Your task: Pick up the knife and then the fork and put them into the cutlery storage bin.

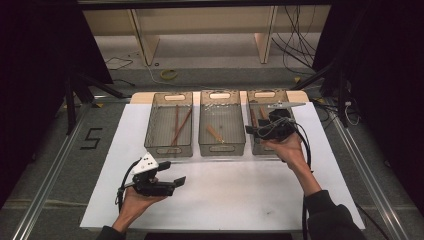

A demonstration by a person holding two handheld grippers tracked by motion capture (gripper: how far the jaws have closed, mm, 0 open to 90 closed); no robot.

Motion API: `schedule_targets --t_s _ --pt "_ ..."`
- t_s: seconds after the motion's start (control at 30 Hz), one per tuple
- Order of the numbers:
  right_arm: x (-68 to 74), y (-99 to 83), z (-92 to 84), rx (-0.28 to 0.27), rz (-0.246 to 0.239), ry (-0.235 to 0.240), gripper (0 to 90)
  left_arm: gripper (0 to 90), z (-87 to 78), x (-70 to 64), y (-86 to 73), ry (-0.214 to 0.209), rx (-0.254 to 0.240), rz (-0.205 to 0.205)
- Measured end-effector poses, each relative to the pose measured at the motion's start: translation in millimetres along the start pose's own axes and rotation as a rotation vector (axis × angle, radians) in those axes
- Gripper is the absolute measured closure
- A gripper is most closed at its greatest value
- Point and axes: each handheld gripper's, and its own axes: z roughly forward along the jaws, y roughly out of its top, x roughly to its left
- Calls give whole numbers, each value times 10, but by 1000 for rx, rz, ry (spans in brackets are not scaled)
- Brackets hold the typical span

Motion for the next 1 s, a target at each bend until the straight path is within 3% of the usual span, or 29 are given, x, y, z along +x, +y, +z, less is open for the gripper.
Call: schedule_targets --t_s 0.5,1.0 --pt "230 -156 -67 -48 -26 50 308 173 -6 9 1 -1 4 -1" --pt "423 -553 -176 -93 -34 134 289 173 4 5 -9 -3 4 -6"
